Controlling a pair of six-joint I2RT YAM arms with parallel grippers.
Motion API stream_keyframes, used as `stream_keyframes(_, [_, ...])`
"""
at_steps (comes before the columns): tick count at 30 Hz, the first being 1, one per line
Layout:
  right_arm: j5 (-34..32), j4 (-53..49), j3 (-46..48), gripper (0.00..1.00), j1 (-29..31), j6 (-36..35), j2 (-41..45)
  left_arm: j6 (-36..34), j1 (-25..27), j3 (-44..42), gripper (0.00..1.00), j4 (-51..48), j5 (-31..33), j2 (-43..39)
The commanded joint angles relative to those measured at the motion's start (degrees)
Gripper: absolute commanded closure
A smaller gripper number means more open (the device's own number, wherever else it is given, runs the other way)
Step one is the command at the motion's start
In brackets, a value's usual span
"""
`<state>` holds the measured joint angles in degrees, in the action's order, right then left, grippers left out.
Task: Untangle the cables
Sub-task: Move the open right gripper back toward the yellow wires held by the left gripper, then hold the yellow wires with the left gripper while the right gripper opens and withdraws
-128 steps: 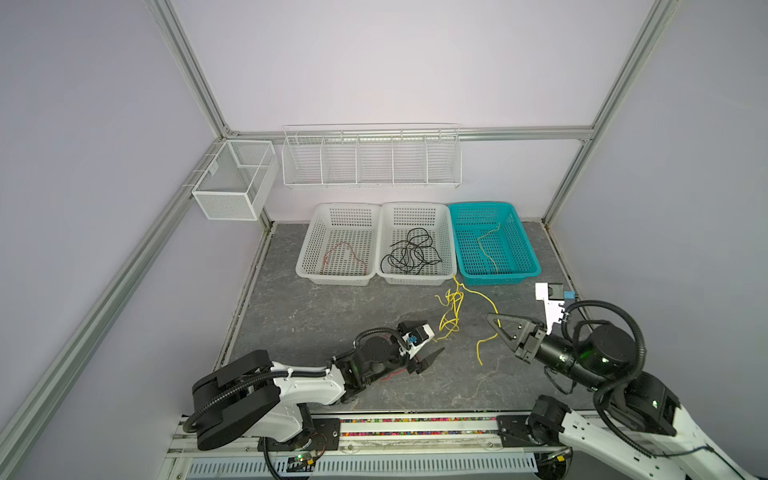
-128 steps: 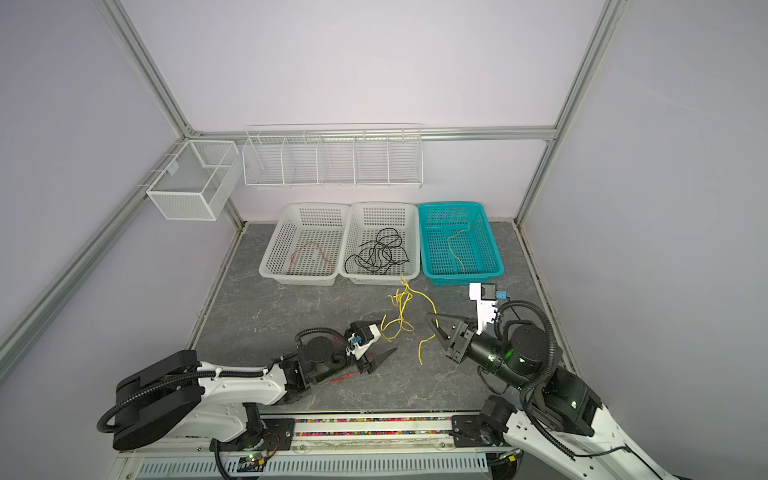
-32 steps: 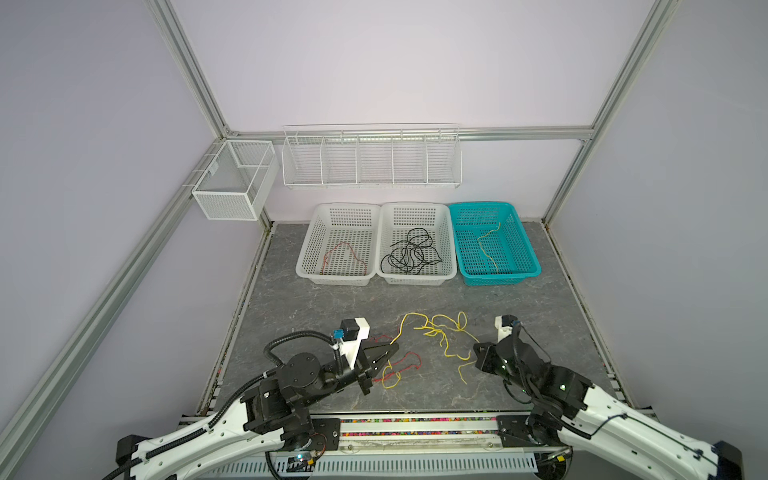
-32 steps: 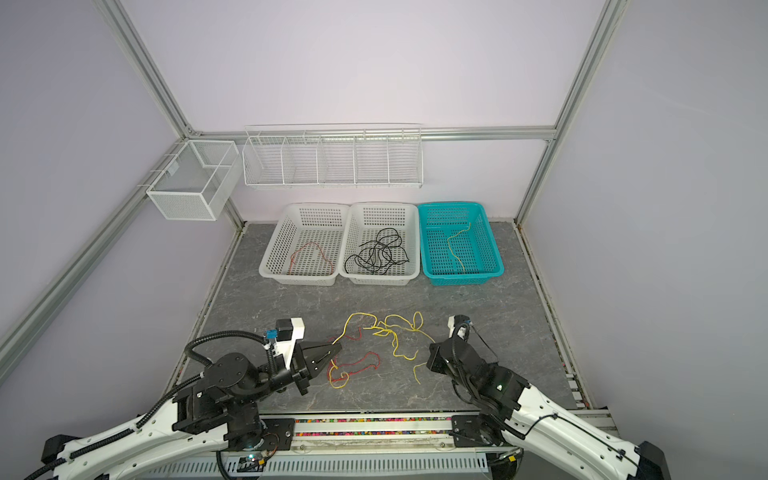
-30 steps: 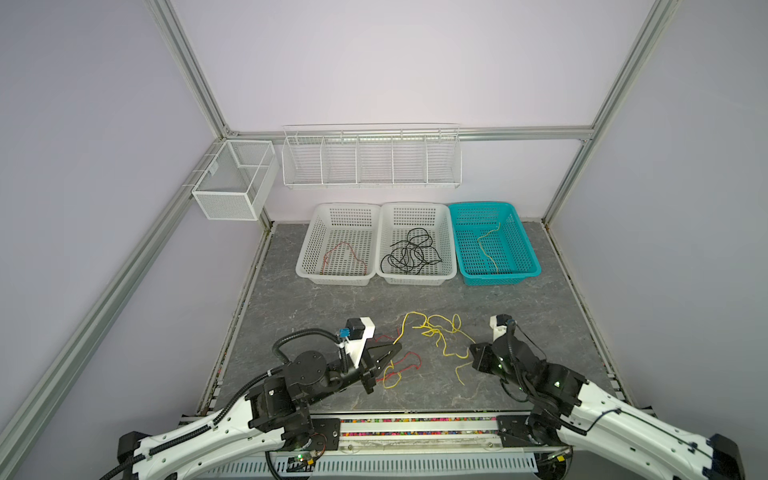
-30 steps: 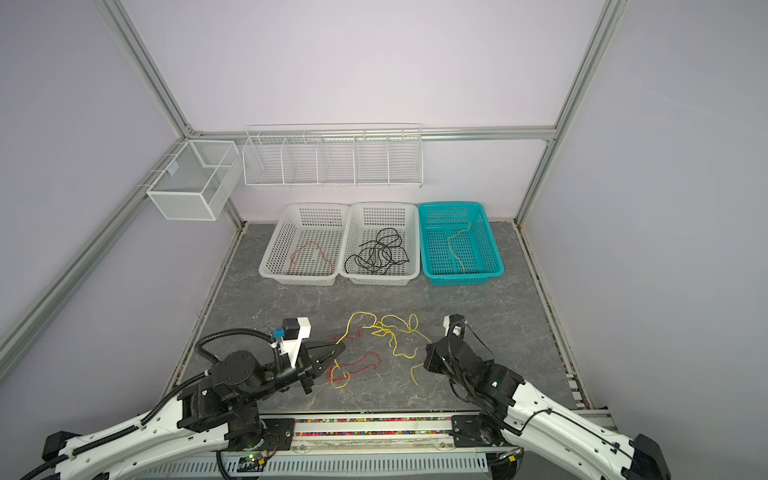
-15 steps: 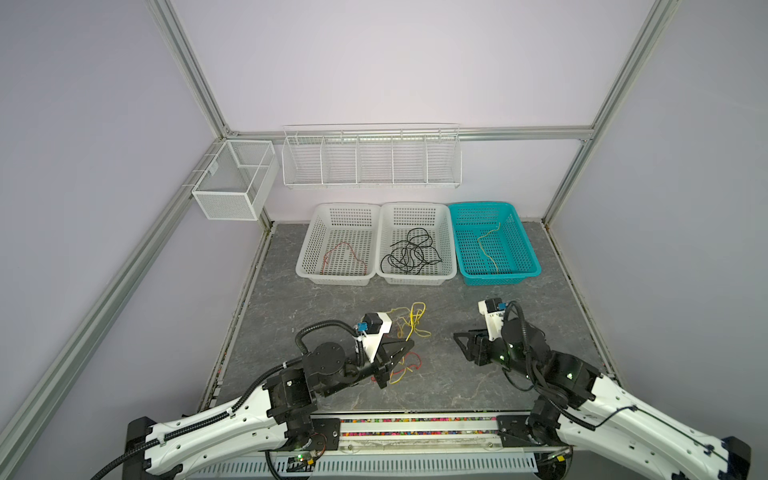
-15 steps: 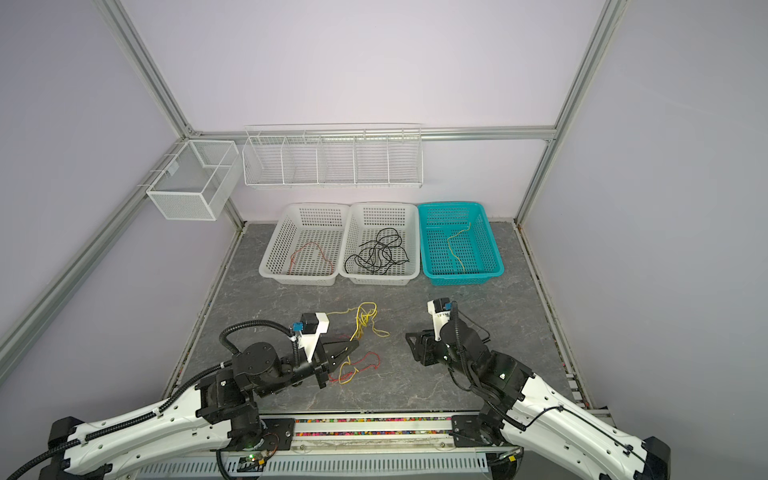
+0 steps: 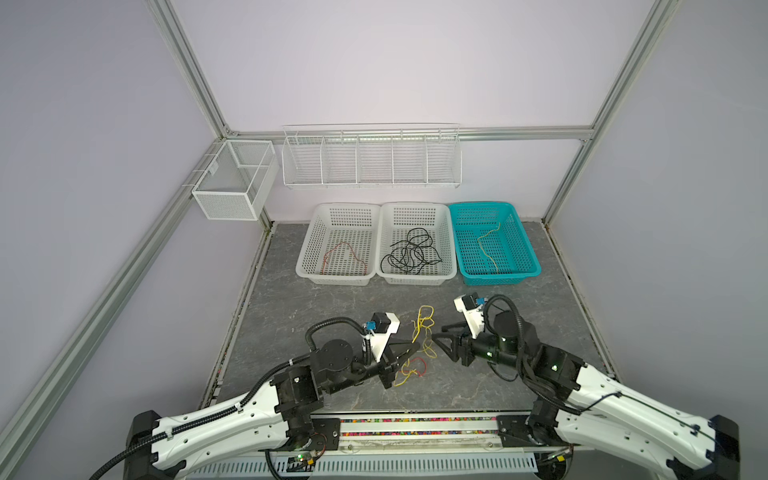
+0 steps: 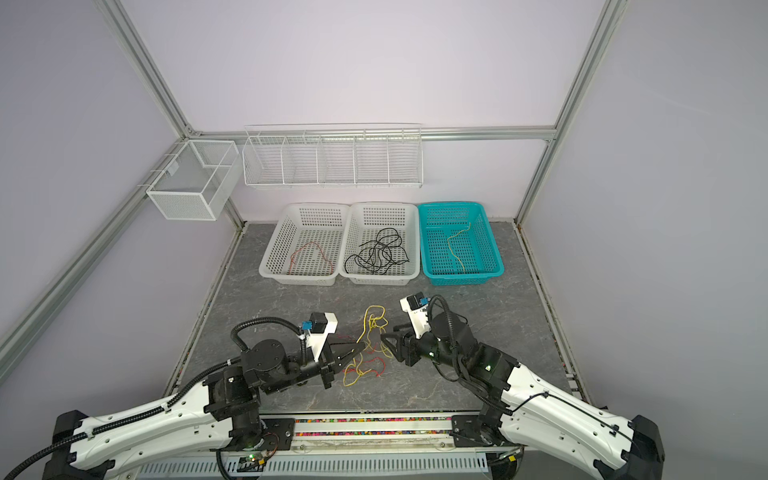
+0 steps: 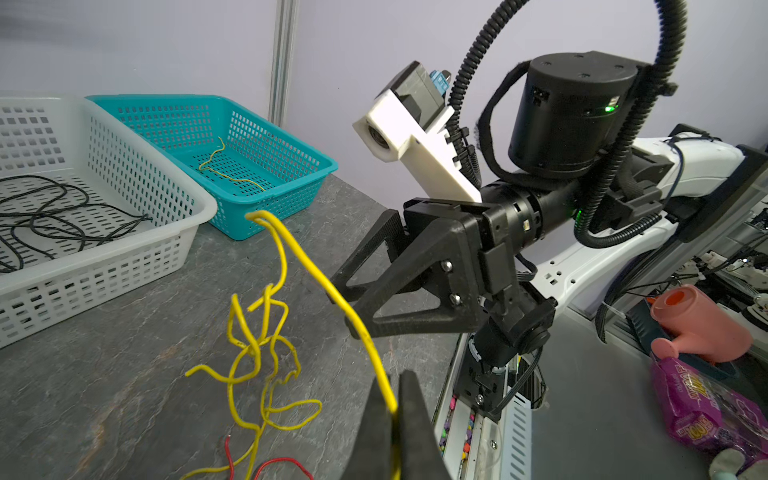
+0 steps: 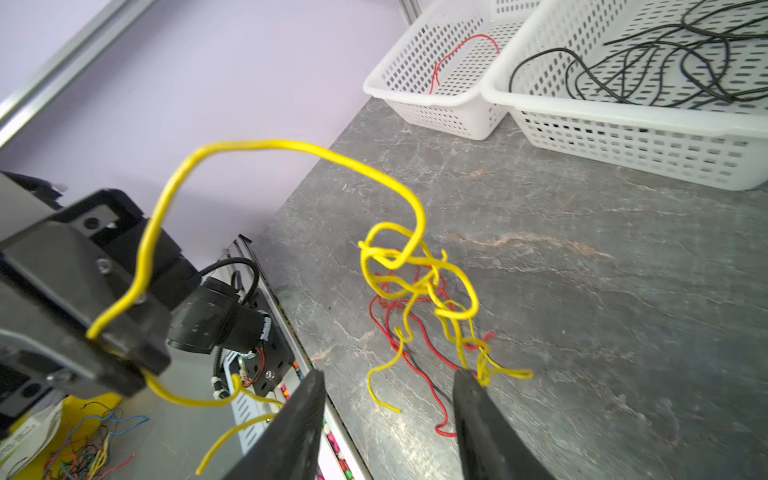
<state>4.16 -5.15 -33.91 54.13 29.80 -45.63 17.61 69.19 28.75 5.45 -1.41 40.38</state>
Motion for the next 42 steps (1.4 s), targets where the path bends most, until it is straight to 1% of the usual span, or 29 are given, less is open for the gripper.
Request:
stream_keyframes(1, [1.33,6.20,-0.98,0.50,0.95,-0.77,-0.90,0.93,0.16,1.96,1.00,2.56,-0.61,0.21])
stream_keyframes(11, [-4.12,10.65,-0.44,0.59,3.14,1.58,-3.91,2.11,0.16,1.83,1.00,6.99,-1.38,2.47])
stream_keyframes(16, [-11.45,7.69,-2.07,0.68,3.39,2.87,-6.28,2.34,0.23,1.89,1.00,7.56,-1.67,2.42])
stream_keyframes(19, [-14.28,7.34,-2.49,0.71,3.48,3.83,-7.40,2.61,0.25,1.75,1.00,7.85,-1.84,2.08])
stream_keyframes(23, [-14.57,8.89,-2.90,0.74,3.44,4.17,-8.31,3.11,0.18,1.32,1.00,8.67,-2.48,2.09])
stream_keyframes(27, [-13.92,9.10,-3.79,0.82,3.59,3.86,-9.61,3.33,0.26,1.08,1.00,9.25,-2.72,2.16])
stream_keyframes(29, [-13.98,9.19,-3.79,0.83,3.62,3.85,-9.92,3.31,0.24,0.96,1.00,9.38,-2.63,1.91])
stream_keyframes(33, [-15.42,8.76,-3.54,0.83,3.88,3.75,-9.40,3.74,0.21,0.55,1.00,10.08,-2.46,1.46])
stream_keyframes(34, [-15.83,8.75,-3.58,0.81,3.96,3.62,-9.16,4.00,0.31,0.48,1.00,10.31,-2.46,1.46])
stream_keyframes(35, [-16.24,8.75,-3.44,0.79,4.09,3.51,-9.00,4.23,0.29,0.41,1.00,10.59,-2.46,1.46])
stream_keyframes(37, [-17.07,8.94,-3.37,0.70,4.30,3.35,-8.71,4.92,0.31,-0.07,1.00,11.73,-2.45,1.46])
stream_keyframes(40, [-16.06,11.47,-2.49,0.64,5.02,2.60,-7.88,5.38,0.30,-0.32,1.00,12.30,-2.29,1.46])
stream_keyframes(42, [-15.68,13.96,-1.37,0.62,6.00,1.87,-6.99,5.59,0.20,-0.48,1.00,12.45,-2.02,1.28])
